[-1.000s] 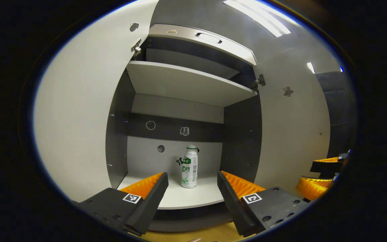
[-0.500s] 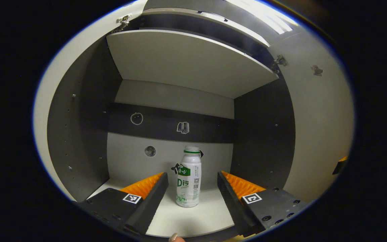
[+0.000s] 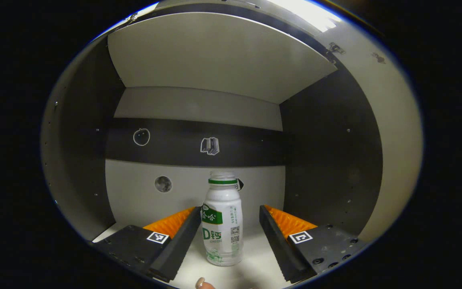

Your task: Grasp the bottle in the cabinet with the left hand and place it on the coaster, then close the right door with the right hand and the left door with the left hand.

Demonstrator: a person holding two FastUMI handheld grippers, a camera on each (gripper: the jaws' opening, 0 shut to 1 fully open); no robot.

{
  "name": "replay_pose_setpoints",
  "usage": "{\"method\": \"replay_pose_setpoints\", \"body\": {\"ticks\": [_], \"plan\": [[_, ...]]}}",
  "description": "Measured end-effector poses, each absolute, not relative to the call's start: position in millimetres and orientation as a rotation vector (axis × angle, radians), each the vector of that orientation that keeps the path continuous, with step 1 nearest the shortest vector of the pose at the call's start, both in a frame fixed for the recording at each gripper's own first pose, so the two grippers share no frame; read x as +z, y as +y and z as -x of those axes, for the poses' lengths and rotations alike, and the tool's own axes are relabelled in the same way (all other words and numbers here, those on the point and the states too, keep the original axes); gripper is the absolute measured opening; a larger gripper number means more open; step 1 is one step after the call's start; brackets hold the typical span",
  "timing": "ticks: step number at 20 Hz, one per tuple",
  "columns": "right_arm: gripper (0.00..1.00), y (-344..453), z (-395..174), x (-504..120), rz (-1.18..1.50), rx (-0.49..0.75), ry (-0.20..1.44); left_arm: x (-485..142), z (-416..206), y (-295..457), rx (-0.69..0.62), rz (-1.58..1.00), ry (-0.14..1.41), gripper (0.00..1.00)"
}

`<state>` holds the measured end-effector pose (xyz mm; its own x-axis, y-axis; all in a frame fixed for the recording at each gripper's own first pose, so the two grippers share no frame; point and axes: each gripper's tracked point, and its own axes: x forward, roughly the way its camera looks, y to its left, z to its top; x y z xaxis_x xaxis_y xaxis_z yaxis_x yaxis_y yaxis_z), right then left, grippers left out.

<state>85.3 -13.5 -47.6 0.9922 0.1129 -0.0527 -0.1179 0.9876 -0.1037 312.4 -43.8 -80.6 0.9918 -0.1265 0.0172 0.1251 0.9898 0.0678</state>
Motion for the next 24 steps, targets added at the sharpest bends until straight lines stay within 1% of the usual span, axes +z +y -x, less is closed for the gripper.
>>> {"method": "replay_pose_setpoints", "body": {"ticks": [2, 4, 9, 12, 13, 17, 19, 20, 24], "plan": [[0.98, -16, -91, -51, 0.102, 0.113, 0.056, -88, -321, -40, -0.111, -0.056, -0.006, 0.93], [0.98, -17, -96, -55, 0.102, 0.110, 0.068, -84, -327, -40, -0.116, -0.053, -0.023, 0.94], [0.98, -16, -106, -59, 0.100, 0.124, 0.083, -89, -340, -40, -0.110, -0.094, -0.003, 0.92], [0.98, -15, -111, -58, 0.095, 0.131, 0.084, -87, -337, -37, -0.098, -0.103, 0.001, 0.85], [0.98, -16, -112, -58, 0.095, 0.133, 0.082, -90, -342, -40, -0.098, -0.104, 0.005, 0.75], [0.98, -16, -111, -56, 0.082, 0.131, 0.078, -82, -336, -41, -0.107, -0.106, -0.007, 0.72], [0.98, -17, -109, -54, 0.083, 0.128, 0.074, -72, -328, -43, -0.119, -0.078, -0.027, 0.73], [0.98, -16, -107, -52, 0.087, 0.128, 0.068, -68, -323, -45, -0.131, -0.059, -0.028, 0.72], [0.98, -21, -93, -42, 0.100, 0.097, 0.042, -58, -289, -45, -0.147, -0.010, -0.023, 0.73]]}}
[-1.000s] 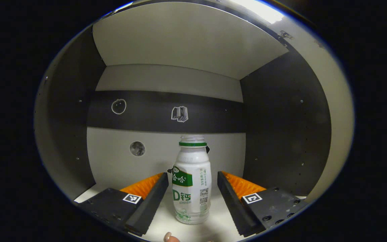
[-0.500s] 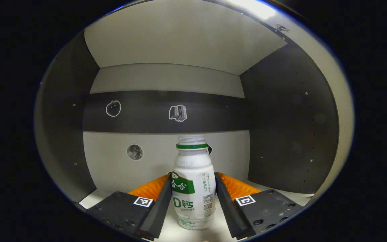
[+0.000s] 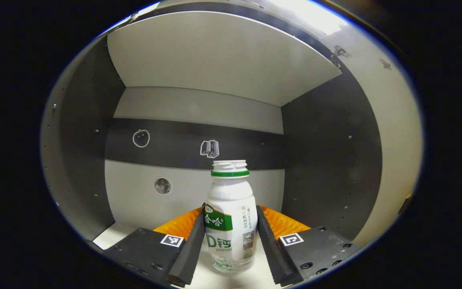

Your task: Grasp the bottle in the cabinet with the left hand and place it on the coaster, then close the right door with the right hand and the left door with the left hand.

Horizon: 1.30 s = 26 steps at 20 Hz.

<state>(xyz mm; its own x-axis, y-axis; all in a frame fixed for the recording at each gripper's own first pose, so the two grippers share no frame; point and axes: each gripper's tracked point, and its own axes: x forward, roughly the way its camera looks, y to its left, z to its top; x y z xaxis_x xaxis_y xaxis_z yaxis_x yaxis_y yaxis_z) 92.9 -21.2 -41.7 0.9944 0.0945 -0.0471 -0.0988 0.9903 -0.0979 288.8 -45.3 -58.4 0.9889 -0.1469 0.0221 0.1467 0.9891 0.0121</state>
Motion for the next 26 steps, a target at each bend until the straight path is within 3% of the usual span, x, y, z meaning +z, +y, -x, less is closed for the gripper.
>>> {"method": "replay_pose_setpoints", "body": {"ticks": [9, 16, 26], "plan": [[0.98, -30, -30, -29, 0.102, -0.015, 0.022, -32, -156, -48, -0.215, 0.008, -0.041, 0.72], [0.98, -35, 34, -20, 0.113, -0.089, 0.015, -59, -39, -46, -0.229, 0.020, 0.009, 0.72], [0.98, -53, 83, -26, 0.124, 0.093, 0.020, -156, 89, -86, -0.122, 0.056, 0.128, 0.72]]}}
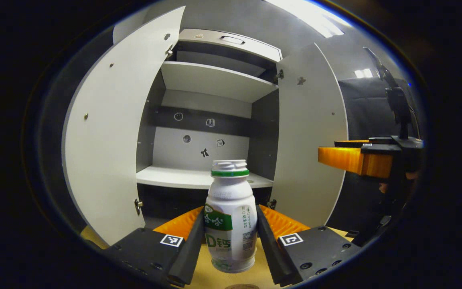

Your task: Grasp the bottle in the cabinet with the left hand and place it on the coaster, then close the right door with the right hand and the left door with the left hand.

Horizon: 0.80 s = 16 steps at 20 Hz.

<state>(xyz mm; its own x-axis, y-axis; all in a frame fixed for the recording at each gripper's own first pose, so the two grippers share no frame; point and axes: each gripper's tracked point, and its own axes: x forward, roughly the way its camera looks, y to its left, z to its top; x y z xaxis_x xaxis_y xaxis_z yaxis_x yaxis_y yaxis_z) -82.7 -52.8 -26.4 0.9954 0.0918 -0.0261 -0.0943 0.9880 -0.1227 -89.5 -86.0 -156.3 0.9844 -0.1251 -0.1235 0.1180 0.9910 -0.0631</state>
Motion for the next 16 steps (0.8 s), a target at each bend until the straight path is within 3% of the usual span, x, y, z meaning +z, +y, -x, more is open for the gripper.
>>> {"method": "replay_pose_setpoints", "body": {"ticks": [8, 16], "plan": [[0.97, -74, 110, -67, 0.122, 0.153, 0.039, -264, 146, -108, -0.050, 0.020, 0.151, 0.72], [0.98, -57, 107, -123, 0.217, 0.234, 0.080, -332, 147, -117, -0.056, -0.040, 0.169, 0.73]]}}
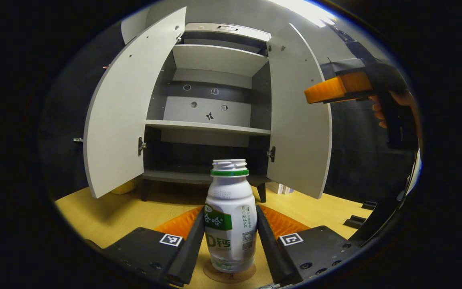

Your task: Grasp the bottle in the cabinet with the left hand and place it on the coaster, then close the right door with the right hand and the left door with the left hand.

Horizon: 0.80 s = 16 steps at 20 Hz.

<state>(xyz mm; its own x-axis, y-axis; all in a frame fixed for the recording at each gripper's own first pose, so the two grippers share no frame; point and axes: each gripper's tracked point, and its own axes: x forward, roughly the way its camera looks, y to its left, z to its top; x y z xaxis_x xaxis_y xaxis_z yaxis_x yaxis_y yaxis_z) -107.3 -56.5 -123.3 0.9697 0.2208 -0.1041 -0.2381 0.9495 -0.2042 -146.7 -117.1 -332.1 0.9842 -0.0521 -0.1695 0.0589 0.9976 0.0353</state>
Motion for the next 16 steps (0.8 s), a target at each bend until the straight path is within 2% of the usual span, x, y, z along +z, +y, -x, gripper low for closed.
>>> {"method": "replay_pose_setpoints", "body": {"ticks": [9, 13, 14, 15, 16], "plan": [[0.98, -37, 107, -157, 0.243, 0.302, 0.136, -357, 146, -118, -0.056, -0.078, 0.161, 0.73], [0.98, -39, 106, -159, 0.228, 0.299, 0.147, -368, 148, -121, -0.072, -0.072, 0.212, 0.77], [0.98, -39, 106, -159, 0.226, 0.298, 0.147, -365, 148, -119, -0.059, -0.089, 0.209, 0.81], [0.98, -39, 106, -159, 0.227, 0.298, 0.148, -361, 146, -118, -0.053, -0.105, 0.199, 0.92], [0.98, -39, 107, -158, 0.230, 0.299, 0.146, -356, 146, -118, -0.056, -0.112, 0.186, 0.95]]}}
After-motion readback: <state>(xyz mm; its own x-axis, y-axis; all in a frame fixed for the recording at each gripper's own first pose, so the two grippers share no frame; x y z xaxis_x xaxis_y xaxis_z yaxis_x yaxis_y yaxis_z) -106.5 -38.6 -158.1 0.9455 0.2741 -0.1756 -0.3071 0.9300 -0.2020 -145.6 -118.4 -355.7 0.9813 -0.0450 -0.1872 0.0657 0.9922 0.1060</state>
